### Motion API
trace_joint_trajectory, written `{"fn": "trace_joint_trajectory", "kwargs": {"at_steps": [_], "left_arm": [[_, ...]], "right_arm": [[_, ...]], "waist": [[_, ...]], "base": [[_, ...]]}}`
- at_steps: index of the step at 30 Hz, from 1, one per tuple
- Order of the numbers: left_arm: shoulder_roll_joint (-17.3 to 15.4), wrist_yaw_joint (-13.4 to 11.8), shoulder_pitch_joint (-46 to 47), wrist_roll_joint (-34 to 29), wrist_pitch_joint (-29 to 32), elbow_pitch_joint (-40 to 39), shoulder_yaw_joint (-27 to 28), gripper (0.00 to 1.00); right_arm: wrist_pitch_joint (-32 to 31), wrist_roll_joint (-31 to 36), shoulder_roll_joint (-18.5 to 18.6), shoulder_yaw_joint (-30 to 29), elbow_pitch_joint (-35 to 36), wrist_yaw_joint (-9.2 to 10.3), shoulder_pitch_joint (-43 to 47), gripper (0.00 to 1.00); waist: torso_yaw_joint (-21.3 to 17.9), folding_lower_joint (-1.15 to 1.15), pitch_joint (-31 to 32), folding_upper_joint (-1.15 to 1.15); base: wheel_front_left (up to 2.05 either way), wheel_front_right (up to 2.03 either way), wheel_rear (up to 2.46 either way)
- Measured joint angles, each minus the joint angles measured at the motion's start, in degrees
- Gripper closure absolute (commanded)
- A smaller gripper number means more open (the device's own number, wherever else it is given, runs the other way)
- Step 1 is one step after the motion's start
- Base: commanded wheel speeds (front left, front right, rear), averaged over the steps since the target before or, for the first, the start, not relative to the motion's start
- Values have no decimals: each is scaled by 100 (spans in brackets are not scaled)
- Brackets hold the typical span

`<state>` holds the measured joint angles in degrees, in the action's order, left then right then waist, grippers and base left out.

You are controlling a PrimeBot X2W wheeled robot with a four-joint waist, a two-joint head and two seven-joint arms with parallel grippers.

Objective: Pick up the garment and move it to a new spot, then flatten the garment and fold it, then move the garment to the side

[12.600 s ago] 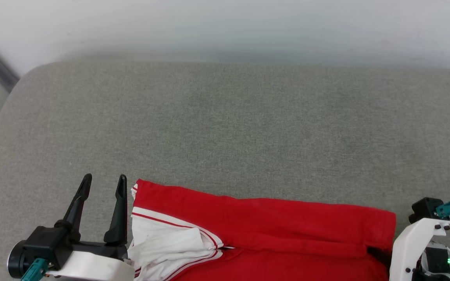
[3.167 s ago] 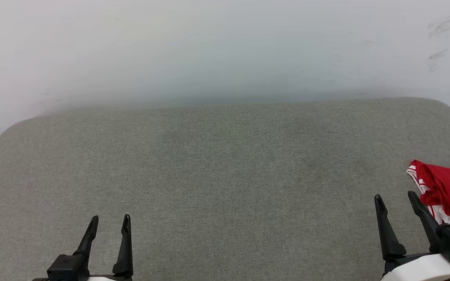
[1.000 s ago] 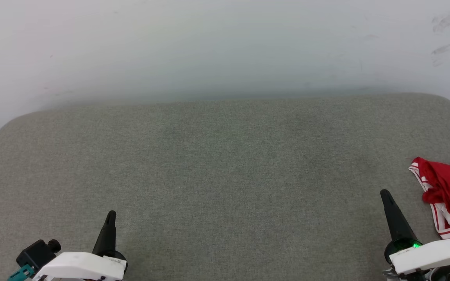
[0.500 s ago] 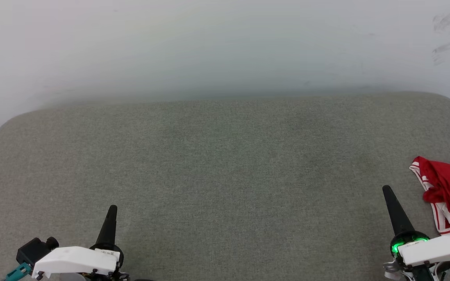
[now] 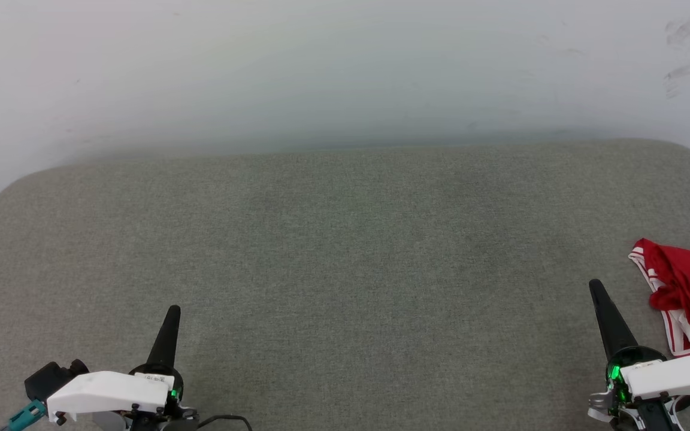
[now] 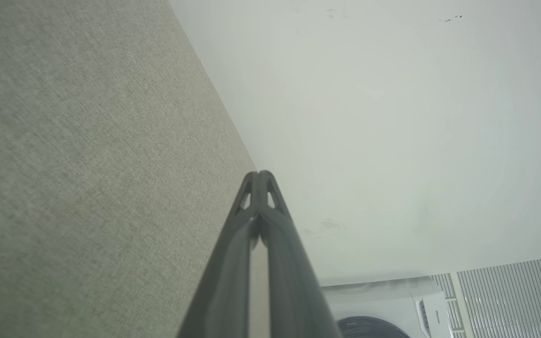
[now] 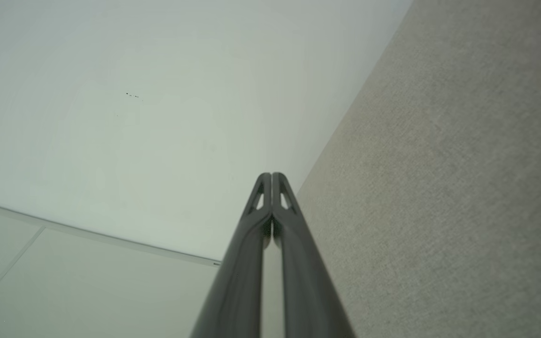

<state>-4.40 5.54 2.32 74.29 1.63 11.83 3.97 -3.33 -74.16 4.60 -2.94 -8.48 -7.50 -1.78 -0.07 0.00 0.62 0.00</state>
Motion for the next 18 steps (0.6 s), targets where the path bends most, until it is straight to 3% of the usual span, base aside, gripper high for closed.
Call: {"fn": "trace_joint_trajectory", "kwargs": {"at_steps": [18], "left_arm": [[73,81,157,804,226,98,114,100]], "right_arm": [[-58,-891,-2,-59,-246,0,-171,100]], "waist": [[3,0,-33,0]], "base": [[0,0,0]]}}
